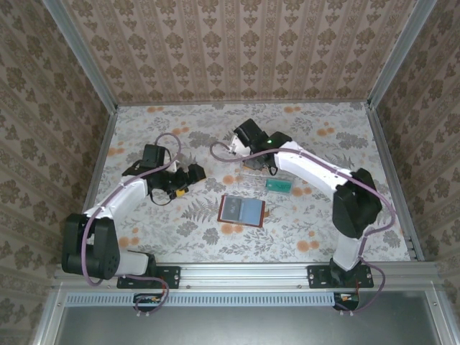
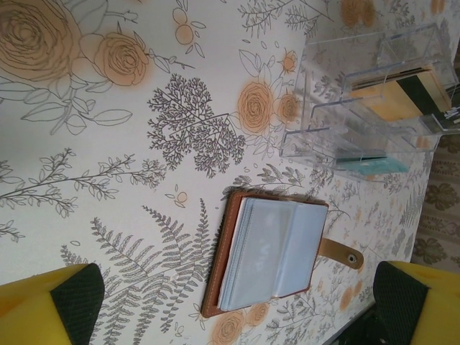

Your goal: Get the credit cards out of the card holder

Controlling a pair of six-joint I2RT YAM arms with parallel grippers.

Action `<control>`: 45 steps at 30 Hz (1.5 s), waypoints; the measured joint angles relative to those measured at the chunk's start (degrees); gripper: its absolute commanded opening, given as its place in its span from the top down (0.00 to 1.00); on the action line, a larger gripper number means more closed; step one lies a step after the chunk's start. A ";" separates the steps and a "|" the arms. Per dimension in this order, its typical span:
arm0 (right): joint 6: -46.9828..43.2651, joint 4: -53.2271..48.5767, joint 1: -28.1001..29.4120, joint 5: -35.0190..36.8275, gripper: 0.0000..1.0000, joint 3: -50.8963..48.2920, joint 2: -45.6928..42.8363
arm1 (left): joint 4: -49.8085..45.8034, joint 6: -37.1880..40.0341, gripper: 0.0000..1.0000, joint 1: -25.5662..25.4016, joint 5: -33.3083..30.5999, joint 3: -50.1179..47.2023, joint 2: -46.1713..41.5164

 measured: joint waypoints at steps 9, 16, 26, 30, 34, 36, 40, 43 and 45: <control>23.82 3.02 0.85 -9.05 0.70 -13.35 -14.64 | 3.56 -2.23 0.37 -5.55 1.53 -0.31 2.54; 40.85 6.45 4.09 -13.11 0.80 -27.82 -17.18 | 7.39 -4.04 0.63 -11.17 1.51 -0.61 5.60; 55.78 14.25 7.39 -15.30 0.86 -40.00 -17.27 | 9.51 -4.85 0.74 -16.94 1.49 -1.03 9.66; 58.27 17.05 7.56 -15.58 0.85 -40.83 -16.15 | 10.12 -4.85 0.74 -17.59 1.49 -1.03 11.45; 59.69 19.52 7.76 -15.78 0.85 -41.33 -14.56 | 10.32 -4.83 0.72 -17.66 1.49 -1.03 12.87; 60.24 20.20 7.76 -15.85 0.85 -41.38 -13.62 | 10.47 -4.81 0.72 -17.66 1.51 -1.03 13.60; 60.72 21.29 8.07 -15.89 0.85 -41.38 -12.11 | 10.49 -4.74 0.72 -17.77 1.55 -1.03 15.28; 61.31 21.79 8.48 -16.04 0.85 -41.40 -11.58 | 10.49 -4.52 0.72 -17.99 1.75 -1.03 16.24; 61.53 22.25 8.70 -16.04 0.85 -41.40 -11.45 | 10.51 -4.42 0.72 -18.05 1.92 -1.05 16.63</control>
